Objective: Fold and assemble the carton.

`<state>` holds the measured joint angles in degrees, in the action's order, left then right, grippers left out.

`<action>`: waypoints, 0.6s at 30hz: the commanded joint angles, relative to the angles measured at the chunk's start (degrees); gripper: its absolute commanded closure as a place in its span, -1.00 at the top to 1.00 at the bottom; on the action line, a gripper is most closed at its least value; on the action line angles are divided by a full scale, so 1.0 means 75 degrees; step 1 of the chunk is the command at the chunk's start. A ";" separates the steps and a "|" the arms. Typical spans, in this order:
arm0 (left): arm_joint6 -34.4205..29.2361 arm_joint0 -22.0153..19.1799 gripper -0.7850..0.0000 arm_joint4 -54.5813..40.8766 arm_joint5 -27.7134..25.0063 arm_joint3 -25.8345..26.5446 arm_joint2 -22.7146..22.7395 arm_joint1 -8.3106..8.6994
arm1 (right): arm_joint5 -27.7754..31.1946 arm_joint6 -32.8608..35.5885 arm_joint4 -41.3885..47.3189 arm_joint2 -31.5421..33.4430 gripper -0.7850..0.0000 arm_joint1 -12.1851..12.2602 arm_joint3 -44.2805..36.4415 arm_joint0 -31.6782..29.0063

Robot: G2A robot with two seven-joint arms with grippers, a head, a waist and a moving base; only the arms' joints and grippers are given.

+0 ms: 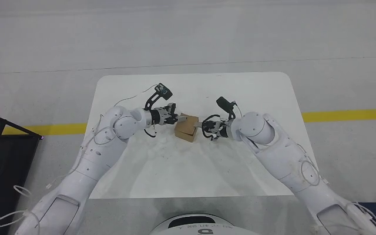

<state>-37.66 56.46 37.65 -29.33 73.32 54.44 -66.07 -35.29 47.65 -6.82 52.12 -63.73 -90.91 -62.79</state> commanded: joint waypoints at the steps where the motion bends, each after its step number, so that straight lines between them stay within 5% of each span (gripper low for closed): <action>1: 0.0005 0.0000 0.37 0.0017 0.0008 0.0004 0.0000 0.0000 | -0.0200 0.0016 -0.0166 -0.0234 0.48 -0.0051 0.0068 0.0190; 11: 0.0059 0.0017 0.39 0.0144 -0.0004 0.0070 0.0025 0.0012 | -0.0371 -0.0126 -0.0131 -0.0325 0.57 -0.0115 0.0054 0.0259; 15: 0.0110 0.0029 0.45 0.0168 0.0006 0.0176 0.0108 0.0031 | -0.0307 -0.0138 -0.0120 -0.0303 1.00 -0.0115 -0.0050 0.0241; 18: 0.0085 0.0044 0.50 0.0155 0.0010 0.0272 0.0214 0.0059 | -0.0028 -0.0228 0.0030 -0.0081 1.00 -0.0072 -0.0234 0.0047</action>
<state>-36.87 56.75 38.82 -29.27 75.10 55.75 -65.72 -36.36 46.16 -6.99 50.80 -64.43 -92.21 -61.80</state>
